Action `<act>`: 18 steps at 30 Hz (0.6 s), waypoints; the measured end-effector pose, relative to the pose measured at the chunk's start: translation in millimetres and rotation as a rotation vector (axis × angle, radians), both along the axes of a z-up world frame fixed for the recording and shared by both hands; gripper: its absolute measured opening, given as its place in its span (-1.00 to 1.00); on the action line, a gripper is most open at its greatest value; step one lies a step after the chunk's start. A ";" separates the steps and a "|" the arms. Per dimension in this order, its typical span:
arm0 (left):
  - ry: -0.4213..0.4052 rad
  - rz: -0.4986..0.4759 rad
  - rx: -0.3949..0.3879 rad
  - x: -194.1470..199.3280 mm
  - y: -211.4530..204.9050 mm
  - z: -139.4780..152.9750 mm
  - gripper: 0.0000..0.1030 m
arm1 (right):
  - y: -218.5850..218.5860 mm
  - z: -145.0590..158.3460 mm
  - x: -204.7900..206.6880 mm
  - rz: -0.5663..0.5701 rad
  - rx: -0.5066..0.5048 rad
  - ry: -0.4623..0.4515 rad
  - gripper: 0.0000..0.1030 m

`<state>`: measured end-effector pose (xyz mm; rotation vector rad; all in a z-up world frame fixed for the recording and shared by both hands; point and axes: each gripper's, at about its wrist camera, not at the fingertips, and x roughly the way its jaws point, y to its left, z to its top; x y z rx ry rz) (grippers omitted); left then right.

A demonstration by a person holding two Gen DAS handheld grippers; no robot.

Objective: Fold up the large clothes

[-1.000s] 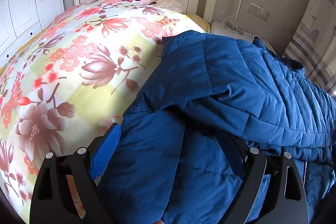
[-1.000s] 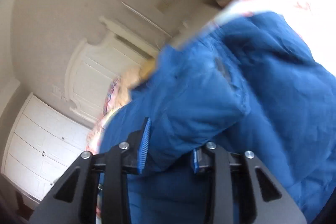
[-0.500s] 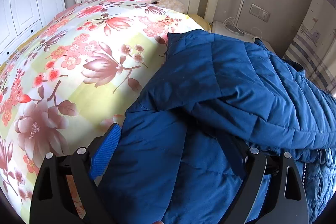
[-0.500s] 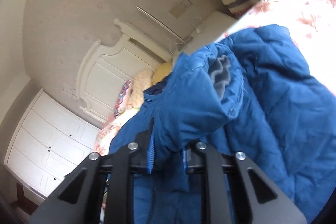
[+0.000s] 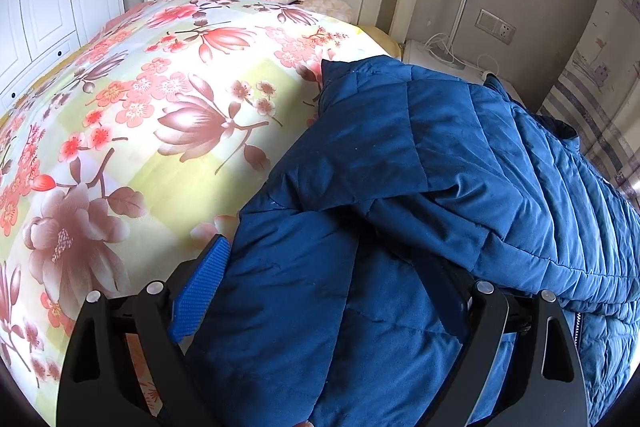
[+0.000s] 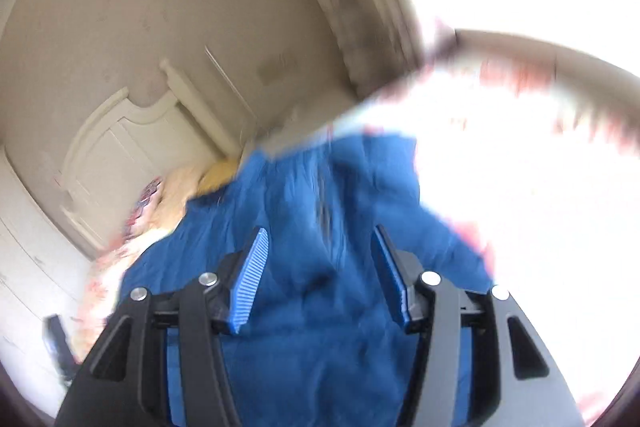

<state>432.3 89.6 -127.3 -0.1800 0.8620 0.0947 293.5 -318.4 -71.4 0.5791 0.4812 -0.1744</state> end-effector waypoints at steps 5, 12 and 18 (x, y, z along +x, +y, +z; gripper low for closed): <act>-0.004 -0.002 -0.014 -1.4 0.9 0.5 0.71 | 47.2 39.4 48.5 0.213 -0.294 -0.006 0.00; 0.053 -0.014 0.024 -39.2 3.8 15.9 0.71 | 53.0 -33.9 121.7 0.281 -0.327 0.277 0.00; -0.218 -0.088 -0.028 -37.9 -20.1 98.0 0.71 | 63.0 -34.3 116.3 0.292 -0.354 0.288 0.09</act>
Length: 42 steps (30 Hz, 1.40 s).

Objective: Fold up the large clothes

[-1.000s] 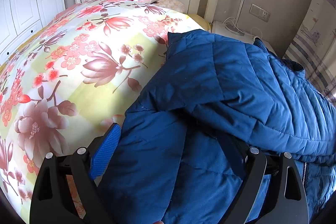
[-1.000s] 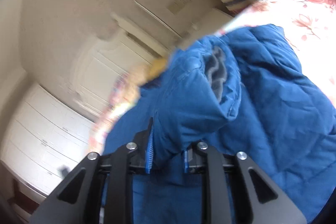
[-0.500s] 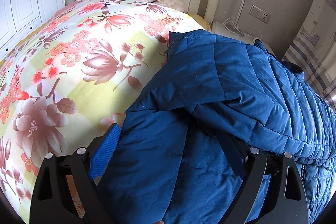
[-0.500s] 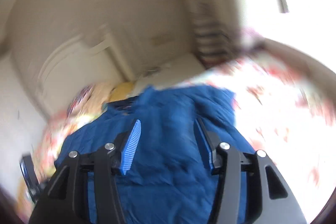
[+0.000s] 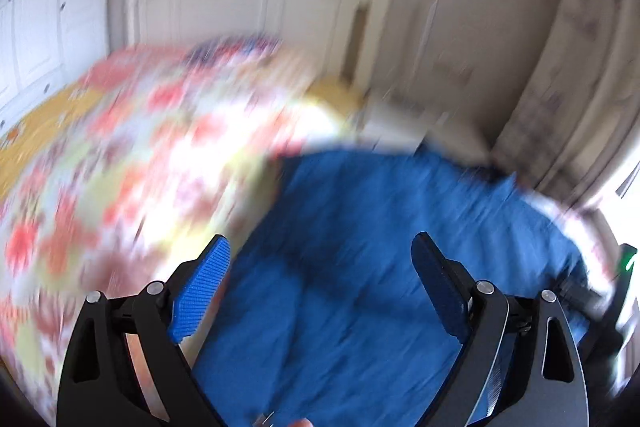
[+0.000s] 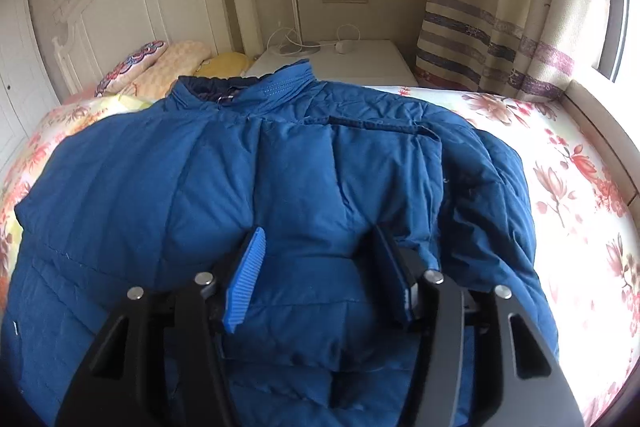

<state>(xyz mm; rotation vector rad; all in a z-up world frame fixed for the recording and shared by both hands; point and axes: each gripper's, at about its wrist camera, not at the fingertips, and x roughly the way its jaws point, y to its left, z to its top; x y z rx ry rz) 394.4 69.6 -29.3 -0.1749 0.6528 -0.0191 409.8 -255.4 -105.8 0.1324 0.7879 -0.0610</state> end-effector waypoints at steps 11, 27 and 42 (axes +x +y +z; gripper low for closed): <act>0.222 -0.226 0.177 145.3 -109.2 -53.5 0.72 | -7.3 -3.7 1.4 0.008 0.030 -0.002 0.11; 0.162 -0.232 0.237 147.5 -115.6 -93.6 0.91 | -15.9 17.8 -7.9 0.060 0.102 -0.095 -0.07; 0.164 -0.230 0.221 152.1 -113.3 -95.1 0.91 | 2.9 -1.1 77.0 0.041 -0.100 0.038 0.08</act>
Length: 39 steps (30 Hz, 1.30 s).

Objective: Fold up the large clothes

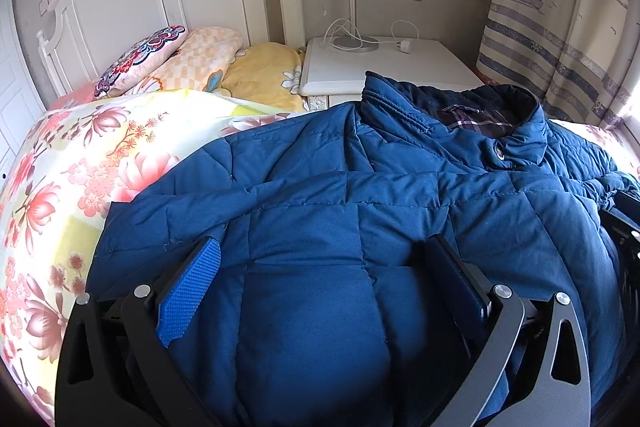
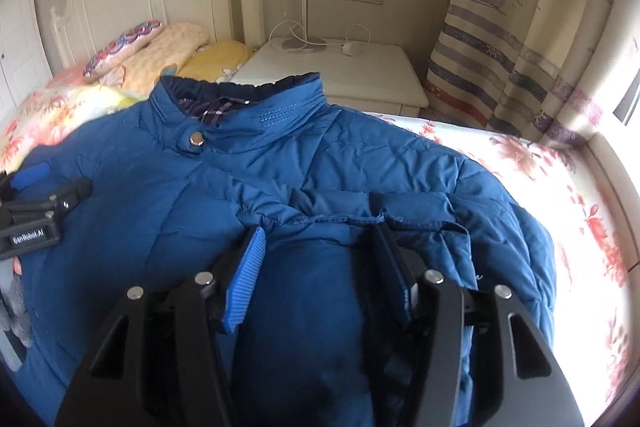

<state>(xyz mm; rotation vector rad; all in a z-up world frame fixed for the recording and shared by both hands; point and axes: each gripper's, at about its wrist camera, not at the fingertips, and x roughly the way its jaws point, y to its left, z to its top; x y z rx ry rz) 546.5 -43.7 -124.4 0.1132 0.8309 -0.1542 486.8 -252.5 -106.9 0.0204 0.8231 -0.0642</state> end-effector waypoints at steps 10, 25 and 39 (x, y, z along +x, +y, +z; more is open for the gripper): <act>-0.004 0.007 -0.018 -0.5 2.1 0.8 0.91 | 74.2 30.8 -8.8 0.151 0.010 -0.079 0.29; 0.001 0.017 -0.020 -0.7 1.3 -0.4 0.91 | 62.9 21.0 -25.5 0.079 0.011 -0.057 0.37; 0.015 -0.010 0.014 -15.6 2.7 18.5 0.91 | 24.9 -0.6 -49.2 0.043 0.011 -0.009 0.55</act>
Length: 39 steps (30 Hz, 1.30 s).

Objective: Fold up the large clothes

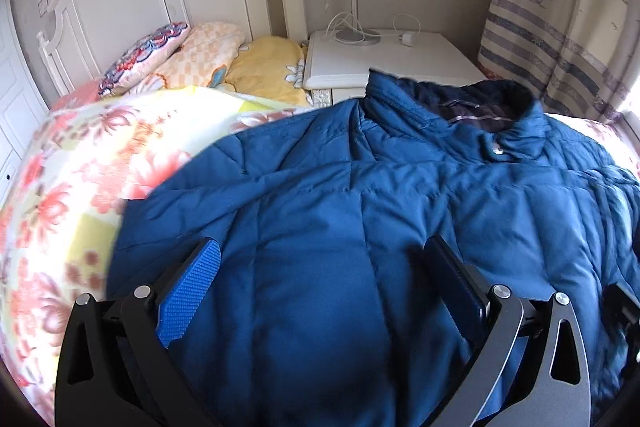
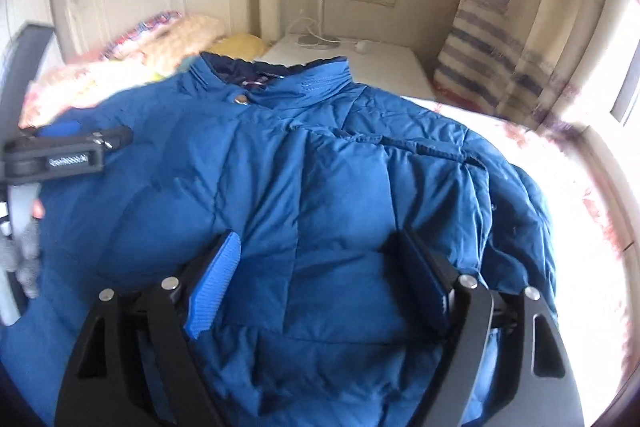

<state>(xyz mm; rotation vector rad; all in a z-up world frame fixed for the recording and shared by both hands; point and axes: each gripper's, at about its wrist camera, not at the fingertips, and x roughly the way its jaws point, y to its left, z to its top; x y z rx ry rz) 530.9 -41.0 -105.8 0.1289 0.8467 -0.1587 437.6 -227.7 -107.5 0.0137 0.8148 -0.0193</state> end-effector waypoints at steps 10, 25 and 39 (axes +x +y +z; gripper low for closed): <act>-0.078 -0.001 -0.001 25.7 25.9 50.3 0.91 | -56.1 55.0 -0.5 -0.098 0.106 -0.117 0.42; 0.108 -0.049 0.015 108.7 3.7 32.2 0.90 | -84.7 43.1 97.3 0.075 -0.002 0.072 0.44; 0.058 0.031 -0.035 107.3 28.0 3.9 0.89 | -107.0 -6.4 121.3 0.050 0.058 0.136 0.49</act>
